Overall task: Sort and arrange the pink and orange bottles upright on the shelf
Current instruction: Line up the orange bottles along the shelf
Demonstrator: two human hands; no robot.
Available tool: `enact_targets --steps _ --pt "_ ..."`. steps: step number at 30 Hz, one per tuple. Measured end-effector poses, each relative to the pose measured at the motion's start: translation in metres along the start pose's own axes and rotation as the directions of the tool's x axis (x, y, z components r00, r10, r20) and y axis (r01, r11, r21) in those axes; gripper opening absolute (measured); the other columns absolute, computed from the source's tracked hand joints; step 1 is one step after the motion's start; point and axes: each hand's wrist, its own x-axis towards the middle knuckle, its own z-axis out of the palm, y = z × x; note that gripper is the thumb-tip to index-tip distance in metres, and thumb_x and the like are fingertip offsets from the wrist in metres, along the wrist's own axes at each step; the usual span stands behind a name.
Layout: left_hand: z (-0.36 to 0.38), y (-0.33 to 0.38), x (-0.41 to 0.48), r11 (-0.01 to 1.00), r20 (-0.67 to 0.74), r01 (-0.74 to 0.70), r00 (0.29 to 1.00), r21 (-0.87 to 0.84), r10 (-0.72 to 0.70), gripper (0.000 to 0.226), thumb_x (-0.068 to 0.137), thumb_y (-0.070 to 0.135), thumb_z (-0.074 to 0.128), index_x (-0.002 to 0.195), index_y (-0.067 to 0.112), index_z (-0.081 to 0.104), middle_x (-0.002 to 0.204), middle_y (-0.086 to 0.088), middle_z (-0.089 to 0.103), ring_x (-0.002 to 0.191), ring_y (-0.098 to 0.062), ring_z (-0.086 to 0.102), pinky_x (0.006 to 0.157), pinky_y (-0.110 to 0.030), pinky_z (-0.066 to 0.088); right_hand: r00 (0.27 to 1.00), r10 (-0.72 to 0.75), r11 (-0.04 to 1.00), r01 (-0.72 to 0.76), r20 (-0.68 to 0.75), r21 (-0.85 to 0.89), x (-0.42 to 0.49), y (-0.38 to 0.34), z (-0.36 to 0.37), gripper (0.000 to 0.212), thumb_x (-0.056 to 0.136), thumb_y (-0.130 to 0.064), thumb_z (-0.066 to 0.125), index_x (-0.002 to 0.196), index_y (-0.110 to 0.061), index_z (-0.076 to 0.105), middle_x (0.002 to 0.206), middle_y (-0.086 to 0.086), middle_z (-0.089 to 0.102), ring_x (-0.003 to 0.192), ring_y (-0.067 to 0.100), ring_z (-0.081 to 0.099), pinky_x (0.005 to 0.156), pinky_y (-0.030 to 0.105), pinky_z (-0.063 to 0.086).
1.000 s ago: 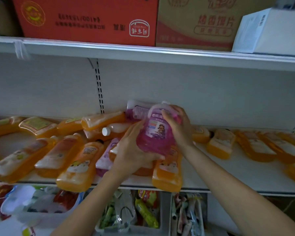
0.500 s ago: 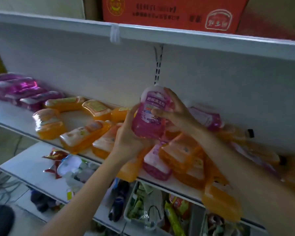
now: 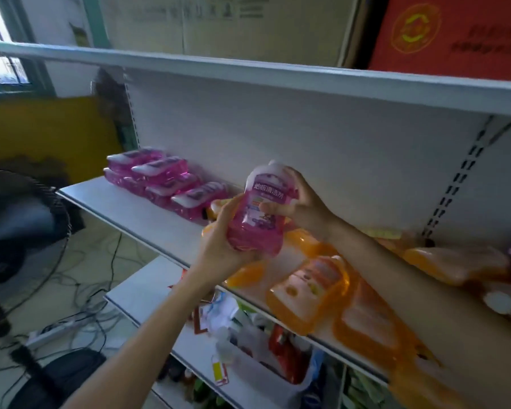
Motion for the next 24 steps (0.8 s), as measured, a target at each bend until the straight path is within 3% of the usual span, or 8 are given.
enact_targets --steps 4,6,9,12,14,18,21,24 --pt "-0.066 -0.030 0.014 0.977 0.072 0.126 0.991 -0.175 -0.115 0.092 0.058 0.016 0.085 0.133 0.030 0.032 0.116 -0.003 0.055 0.092 -0.016 0.067 0.073 -0.028 0.056 1.000 0.017 1.000 -0.017 0.007 0.010 0.049 0.021 0.067 0.099 0.056 -0.026 0.089 0.139 -0.030 0.035 0.126 0.005 0.056 0.110 0.021 0.061 0.084 0.043 0.056" --pt "-0.089 -0.045 0.017 0.964 0.065 0.165 0.986 -0.208 -0.155 0.078 0.064 0.020 0.073 0.131 0.027 0.033 0.114 -0.011 0.059 0.087 -0.019 0.069 0.070 -0.033 0.058 0.999 0.032 1.000 -0.031 -0.011 0.001 0.063 0.032 0.095 0.094 0.061 -0.025 0.087 0.138 -0.028 0.033 0.120 0.000 0.058 0.109 0.019 0.061 0.086 0.042 0.055" --pt "-0.112 -0.064 0.028 0.959 0.017 0.210 0.977 -0.191 -0.211 0.071 0.069 0.017 0.071 0.130 0.025 0.035 0.111 -0.016 0.062 0.084 -0.022 0.070 0.069 -0.038 0.058 0.998 0.039 0.997 -0.042 -0.050 -0.059 0.080 0.040 0.119 0.089 0.069 -0.020 0.082 0.141 -0.026 0.030 0.112 -0.013 0.055 0.101 0.007 0.060 0.083 0.026 0.055" --pt "-0.124 -0.079 0.045 0.961 0.021 0.186 0.982 -0.205 -0.186 0.071 0.073 -0.004 0.069 0.131 0.020 0.036 0.113 -0.013 0.058 0.084 -0.017 0.070 0.065 -0.027 0.057 0.993 0.050 0.996 -0.058 -0.102 -0.068 0.101 0.048 0.127 0.095 0.065 -0.028 0.085 0.143 -0.027 0.030 0.126 -0.002 0.055 0.110 0.015 0.059 0.088 0.035 0.055" --pt "-0.130 -0.088 0.057 0.979 0.021 0.141 0.990 -0.149 -0.140 0.080 0.068 -0.006 0.072 0.134 0.018 0.034 0.112 -0.006 0.056 0.086 -0.012 0.068 0.067 -0.021 0.055 0.989 0.037 0.998 -0.044 -0.147 -0.043 0.117 0.053 0.128 0.094 0.063 -0.030 0.086 0.141 -0.028 0.033 0.130 0.002 0.053 0.113 0.018 0.058 0.087 0.041 0.055" --pt "-0.139 -0.105 0.087 0.989 -0.114 0.126 0.987 0.076 -0.117 0.085 0.058 0.007 0.083 0.130 0.012 0.037 0.098 0.009 0.055 0.085 -0.010 0.062 0.072 -0.026 0.055 0.973 0.076 0.997 -0.079 -0.220 -0.005 0.156 0.060 0.129 0.096 0.061 -0.037 0.084 0.142 -0.027 0.032 0.130 0.002 0.049 0.113 0.018 0.055 0.084 0.041 0.056" --pt "-0.149 -0.112 0.112 0.968 -0.259 0.194 0.954 0.160 -0.148 0.080 0.057 0.017 0.085 0.126 0.013 0.044 0.098 0.004 0.061 0.078 -0.010 0.062 0.062 -0.012 0.050 0.968 0.216 0.971 -0.199 -0.131 0.130 0.191 0.070 0.131 0.107 0.056 -0.040 0.085 0.144 -0.025 0.026 0.129 0.006 0.051 0.113 0.023 0.056 0.086 0.048 0.055" --pt "-0.162 -0.122 0.132 0.899 -0.322 0.273 0.933 0.342 -0.161 0.074 0.061 0.034 0.083 0.126 0.022 0.050 0.108 -0.001 0.061 0.088 -0.016 0.058 0.067 -0.017 0.047 0.964 0.255 0.965 -0.249 -0.080 0.084 0.225 0.081 0.132 0.104 0.062 -0.027 0.086 0.145 -0.026 0.023 0.124 0.004 0.054 0.111 0.024 0.057 0.085 0.052 0.053"
